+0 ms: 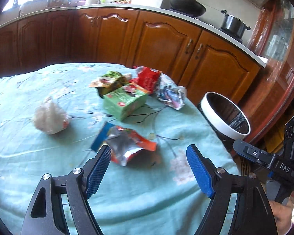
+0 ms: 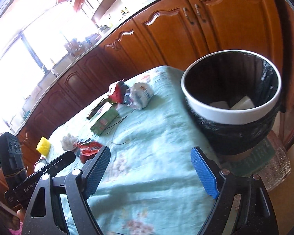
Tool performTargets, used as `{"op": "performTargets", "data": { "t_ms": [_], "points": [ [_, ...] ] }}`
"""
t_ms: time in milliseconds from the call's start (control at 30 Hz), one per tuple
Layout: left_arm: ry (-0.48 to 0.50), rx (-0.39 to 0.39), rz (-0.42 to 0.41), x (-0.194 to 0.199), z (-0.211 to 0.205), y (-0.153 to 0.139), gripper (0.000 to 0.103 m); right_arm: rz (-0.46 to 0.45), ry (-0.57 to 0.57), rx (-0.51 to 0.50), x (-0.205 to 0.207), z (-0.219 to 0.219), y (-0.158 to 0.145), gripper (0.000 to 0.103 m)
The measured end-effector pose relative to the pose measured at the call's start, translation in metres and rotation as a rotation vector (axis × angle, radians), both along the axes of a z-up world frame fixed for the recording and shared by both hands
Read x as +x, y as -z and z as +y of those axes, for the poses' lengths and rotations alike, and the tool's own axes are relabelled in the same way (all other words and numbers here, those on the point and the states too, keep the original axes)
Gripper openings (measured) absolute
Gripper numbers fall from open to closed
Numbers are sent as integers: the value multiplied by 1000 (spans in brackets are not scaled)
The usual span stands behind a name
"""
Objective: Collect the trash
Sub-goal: 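Move both open tools back over the table toward the tissue and wrappers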
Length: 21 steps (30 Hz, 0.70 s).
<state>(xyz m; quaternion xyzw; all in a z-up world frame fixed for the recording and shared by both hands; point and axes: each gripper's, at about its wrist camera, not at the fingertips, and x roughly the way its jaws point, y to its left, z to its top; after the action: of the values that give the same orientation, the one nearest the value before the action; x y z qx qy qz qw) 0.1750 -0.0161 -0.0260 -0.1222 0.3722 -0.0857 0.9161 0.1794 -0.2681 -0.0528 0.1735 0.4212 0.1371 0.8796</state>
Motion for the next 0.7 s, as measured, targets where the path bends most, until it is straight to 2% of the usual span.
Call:
{"op": "performTargets", "data": {
  "t_ms": [133,433,700],
  "points": [
    [-46,5,4,-12,22,1,79,0,-60,-2,-3,28,2,89],
    [-149,-7,26,-25,66,1,79,-9,-185,-14,-6,84,9,90],
    [-208,-5,42,-17,97,3,79,-39,-325,-152,-6,122,17,88]
  ]
}}
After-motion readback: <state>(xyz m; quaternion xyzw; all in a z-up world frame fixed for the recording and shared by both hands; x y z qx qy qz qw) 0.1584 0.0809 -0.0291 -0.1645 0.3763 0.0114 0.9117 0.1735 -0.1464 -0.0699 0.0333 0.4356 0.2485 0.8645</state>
